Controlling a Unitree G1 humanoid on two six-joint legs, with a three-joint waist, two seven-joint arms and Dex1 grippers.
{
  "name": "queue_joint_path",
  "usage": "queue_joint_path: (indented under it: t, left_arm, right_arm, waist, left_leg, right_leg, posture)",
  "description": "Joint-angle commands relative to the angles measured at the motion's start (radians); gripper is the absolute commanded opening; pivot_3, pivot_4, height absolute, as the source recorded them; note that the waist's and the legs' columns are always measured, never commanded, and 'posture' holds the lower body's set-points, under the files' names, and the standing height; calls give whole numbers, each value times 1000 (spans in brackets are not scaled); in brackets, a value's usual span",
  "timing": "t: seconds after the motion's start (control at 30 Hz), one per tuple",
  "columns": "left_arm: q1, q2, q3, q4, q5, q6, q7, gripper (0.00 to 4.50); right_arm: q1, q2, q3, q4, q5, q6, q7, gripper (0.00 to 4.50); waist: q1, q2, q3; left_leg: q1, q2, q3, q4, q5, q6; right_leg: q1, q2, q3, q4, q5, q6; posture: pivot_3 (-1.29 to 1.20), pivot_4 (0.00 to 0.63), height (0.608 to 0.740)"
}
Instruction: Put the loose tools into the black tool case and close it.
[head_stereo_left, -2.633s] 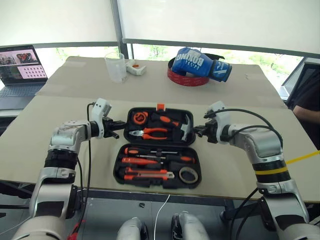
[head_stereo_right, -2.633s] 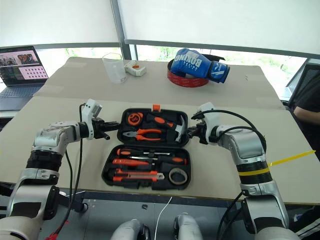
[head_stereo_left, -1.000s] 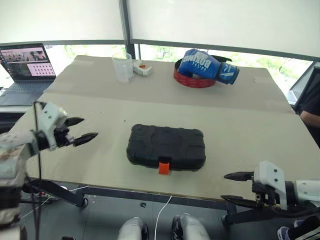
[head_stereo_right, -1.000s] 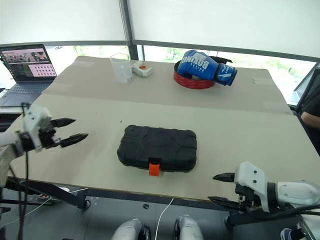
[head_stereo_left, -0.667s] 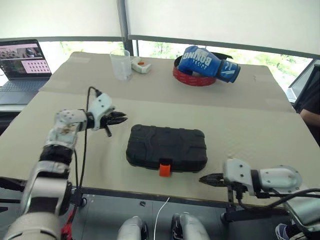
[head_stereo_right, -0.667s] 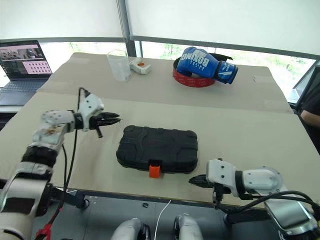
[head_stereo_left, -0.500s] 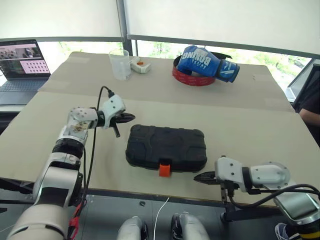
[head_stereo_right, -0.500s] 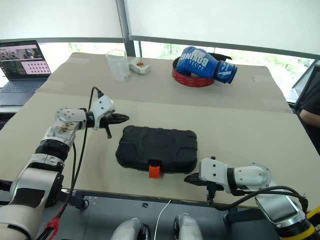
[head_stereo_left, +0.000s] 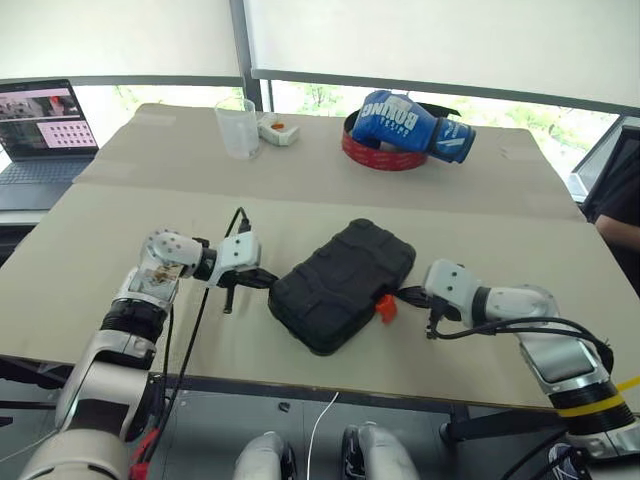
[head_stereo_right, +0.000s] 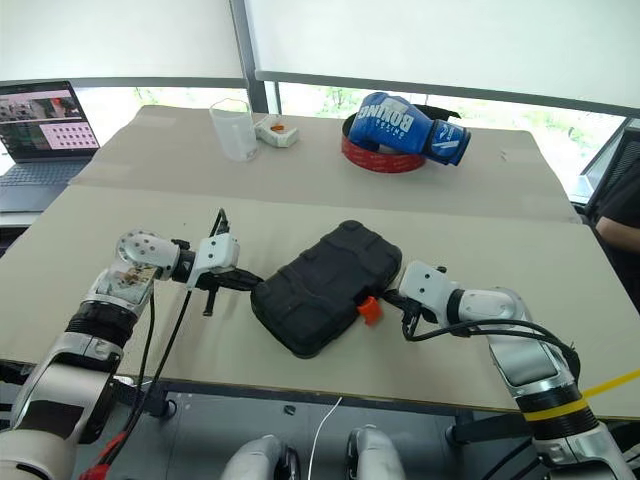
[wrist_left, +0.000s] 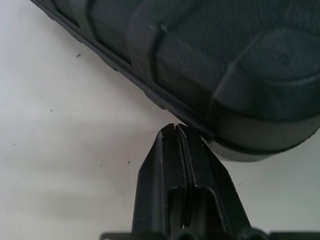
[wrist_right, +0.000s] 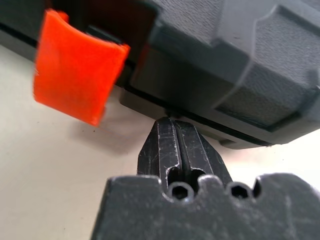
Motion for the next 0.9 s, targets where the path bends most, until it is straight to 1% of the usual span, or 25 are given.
queue_joint_path:
  t: [0.03,0.13,0.23,0.3,0.37,0.5,0.57,0.7,0.8,0.87,0.9]
  left_arm:
    - [-51,34,62,-166,-110,174,-24,64]
    - [-41,16,34,-254,-122,223,-20,64]
    - [-19,-18,-21,-295,-98,197,-20,64]
    - [-24,-88,-77,-254,-64,187,13,64]
    - [-20,-123,-123,-217,-20,135,25,64]
    - [-7,-108,-215,-118,108,-82,37,64]
    - [-19,-108,-230,-73,139,-153,57,64]
    - [-32,-138,-228,-67,120,-166,62,64]
    - [-31,-149,-226,-85,107,-156,55,64]
    - [-32,-154,-217,-88,99,-146,57,64]
    - [-32,-155,-212,-86,96,-140,58,64]
  right_arm:
    - [55,-66,-94,-140,77,43,47,0]
    - [106,-104,-121,-220,121,76,74,0]
    - [138,-130,-133,-273,146,98,87,0]
    - [131,-115,-123,-288,153,112,69,0]
    - [116,-96,-108,-290,153,129,52,0]
    - [86,-67,-56,-262,118,122,32,0]
    - [76,-44,-23,-244,106,141,16,0]
    - [55,-9,47,-184,37,104,-16,0]
    - [27,23,49,-141,23,115,-49,0]
    - [30,14,53,-123,7,93,-42,0]
    - [41,12,37,-140,38,93,-20,0]
  waist:
    - [3,0,0]
    - [3,0,0]
    - [4,0,0]
    - [4,0,0]
    - [6,0,0]
    - [3,1,0]
    - [3,2,-1]
    - [4,2,-2]
    - [4,2,-2]
    - [6,2,-2]
    - [6,2,-2]
  left_leg:
    - [0,0,0,1,0,0]
    - [4,0,0,1,0,0]
    - [9,0,-2,0,0,0]
    - [9,0,-2,0,0,1]
    - [9,0,-2,0,0,1]
    - [9,1,-2,0,0,1]
    - [11,1,-2,-1,0,0]
    - [13,1,-1,-1,-1,2]
    - [12,1,-1,0,-2,3]
    - [12,0,-1,0,-2,3]
    - [12,1,-1,0,-2,3]
  right_leg:
    - [0,0,0,1,-1,3]
    - [4,0,1,0,-2,4]
    - [10,-1,2,-2,-3,5]
    - [10,-1,2,-2,-3,5]
    - [10,0,2,-2,-3,5]
    - [10,0,3,-3,-2,4]
    - [10,0,3,-2,-3,4]
    - [12,-1,3,-2,-3,4]
    - [12,-2,3,-2,-2,4]
    - [12,-1,3,-2,-2,4]
    - [12,-1,3,-2,-2,4]
  posture:
    - [0,150,714]
    - [0,150,714]
    - [0,150,714]
    - [0,150,714]
    - [0,150,714]
    - [0,150,714]
    - [0,150,714]
    - [0,150,714]
    - [0,150,714]
    - [0,150,714]
    - [0,150,714]
